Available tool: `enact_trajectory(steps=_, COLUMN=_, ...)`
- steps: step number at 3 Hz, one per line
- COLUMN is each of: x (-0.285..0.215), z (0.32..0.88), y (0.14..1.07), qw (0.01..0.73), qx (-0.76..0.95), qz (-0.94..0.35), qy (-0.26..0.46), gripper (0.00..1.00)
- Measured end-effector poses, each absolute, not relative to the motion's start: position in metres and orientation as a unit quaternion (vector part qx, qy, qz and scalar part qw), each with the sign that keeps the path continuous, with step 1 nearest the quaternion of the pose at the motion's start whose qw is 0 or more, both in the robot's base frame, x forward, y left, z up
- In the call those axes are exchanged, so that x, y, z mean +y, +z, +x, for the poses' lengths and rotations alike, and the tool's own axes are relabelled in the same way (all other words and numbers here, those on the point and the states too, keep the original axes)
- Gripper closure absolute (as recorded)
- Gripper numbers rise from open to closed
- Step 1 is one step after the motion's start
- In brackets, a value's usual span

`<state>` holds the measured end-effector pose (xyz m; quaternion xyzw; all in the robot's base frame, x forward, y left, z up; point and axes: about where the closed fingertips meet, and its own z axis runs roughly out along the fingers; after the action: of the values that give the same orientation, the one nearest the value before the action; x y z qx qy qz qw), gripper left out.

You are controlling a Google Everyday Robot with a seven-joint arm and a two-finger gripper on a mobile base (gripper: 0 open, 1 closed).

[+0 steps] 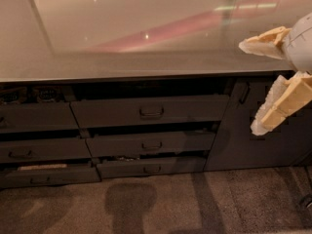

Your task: Open top drawer

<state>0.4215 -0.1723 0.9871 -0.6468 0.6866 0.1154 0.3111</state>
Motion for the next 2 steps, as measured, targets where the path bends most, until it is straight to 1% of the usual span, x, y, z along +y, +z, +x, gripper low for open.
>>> enact_trajectory(steps=2, x=-0.192, z=0.463, y=0.919, qw=0.274, qx=0.731, qz=-0.593, qy=0.198, gripper=0.00)
